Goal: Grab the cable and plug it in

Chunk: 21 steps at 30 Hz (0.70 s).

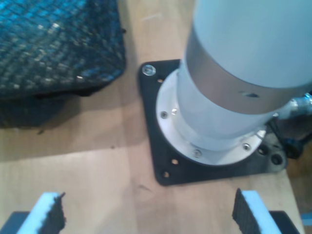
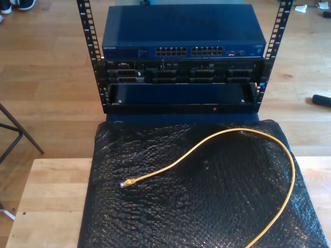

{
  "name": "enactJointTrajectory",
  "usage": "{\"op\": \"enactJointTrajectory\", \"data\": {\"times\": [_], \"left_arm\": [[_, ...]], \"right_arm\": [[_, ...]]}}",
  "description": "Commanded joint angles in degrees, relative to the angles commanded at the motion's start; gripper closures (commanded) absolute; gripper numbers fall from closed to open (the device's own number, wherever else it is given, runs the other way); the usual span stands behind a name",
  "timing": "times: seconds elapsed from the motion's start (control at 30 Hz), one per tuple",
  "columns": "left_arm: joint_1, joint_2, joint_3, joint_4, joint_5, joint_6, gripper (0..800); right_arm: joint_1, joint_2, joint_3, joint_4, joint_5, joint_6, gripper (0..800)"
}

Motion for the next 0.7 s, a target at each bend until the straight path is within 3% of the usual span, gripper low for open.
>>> {"op": "enactJointTrajectory", "data": {"times": [0.37,0.7], "left_arm": [[-6.6,-0.2,-0.5,-4.7,0.7,-9.6,0],[-8.8,-0.2,-4.3,-10.5,2.0,-15.9,0]], "right_arm": [[5.0,5.3,-9.8,5.5,9.1,7.9,9],[10.2,8.4,-21.3,9.1,15.3,16.4,22]]}}
